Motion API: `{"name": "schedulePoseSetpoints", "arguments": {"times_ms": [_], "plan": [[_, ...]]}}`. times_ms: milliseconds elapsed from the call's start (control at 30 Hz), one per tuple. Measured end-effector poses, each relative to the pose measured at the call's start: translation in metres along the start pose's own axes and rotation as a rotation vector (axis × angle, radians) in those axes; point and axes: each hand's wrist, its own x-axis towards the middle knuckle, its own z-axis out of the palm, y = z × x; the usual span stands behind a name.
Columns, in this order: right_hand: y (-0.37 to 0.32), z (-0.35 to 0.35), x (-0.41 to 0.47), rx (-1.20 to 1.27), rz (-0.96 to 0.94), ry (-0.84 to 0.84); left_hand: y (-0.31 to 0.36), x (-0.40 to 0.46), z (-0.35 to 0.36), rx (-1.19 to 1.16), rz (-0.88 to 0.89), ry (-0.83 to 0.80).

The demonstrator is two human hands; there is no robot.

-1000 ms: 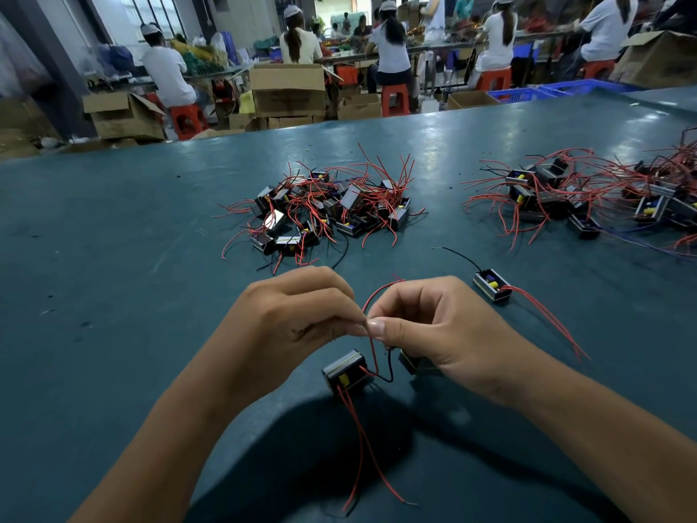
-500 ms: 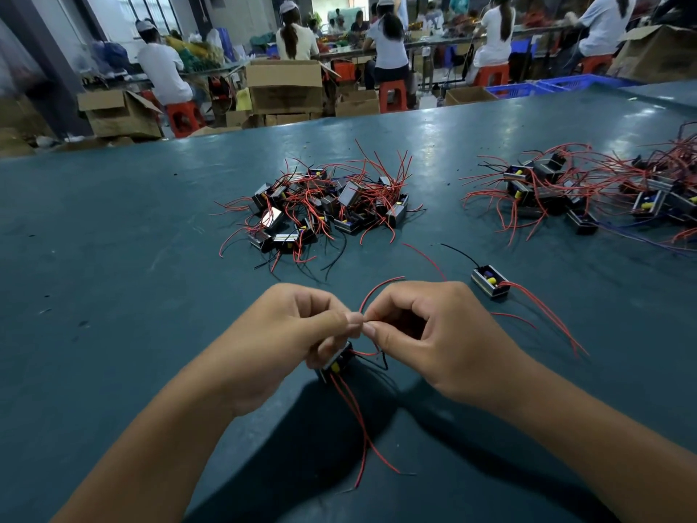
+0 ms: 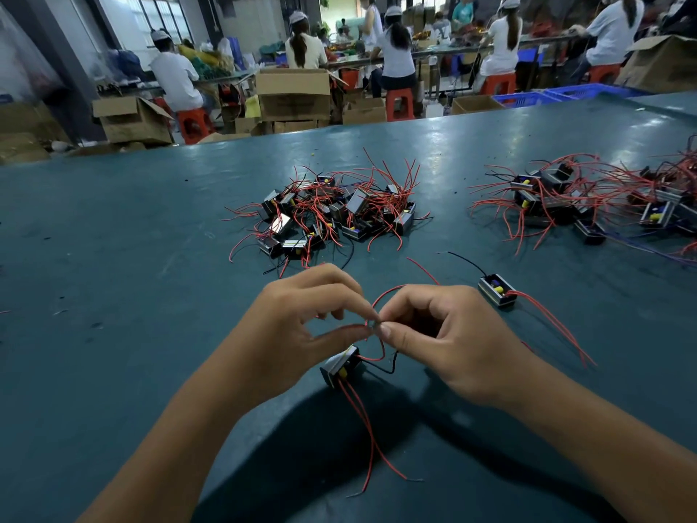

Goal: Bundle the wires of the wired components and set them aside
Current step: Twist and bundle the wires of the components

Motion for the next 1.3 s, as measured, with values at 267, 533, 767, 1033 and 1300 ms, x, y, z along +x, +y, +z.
{"name": "schedulePoseSetpoints", "arguments": {"times_ms": [267, 533, 767, 1033, 1300], "plan": [[0.000, 0.001, 0.000, 0.064, 0.011, -0.015, 0.001, 0.001, 0.002, 0.107, 0.098, 0.023], [-0.002, 0.001, -0.003, -0.263, -0.174, 0.087, 0.005, -0.001, 0.010, -0.462, -0.496, -0.096], [-0.001, 0.006, -0.002, -0.184, -0.139, 0.143, 0.011, 0.001, 0.022, -0.981, -0.879, -0.052], [0.003, 0.005, -0.002, 0.040, -0.001, 0.141, -0.001, -0.001, 0.003, 0.027, -0.017, 0.132], [0.003, 0.004, -0.002, 0.118, 0.018, 0.059, -0.005, 0.000, 0.005, 0.185, 0.154, 0.113]]}}
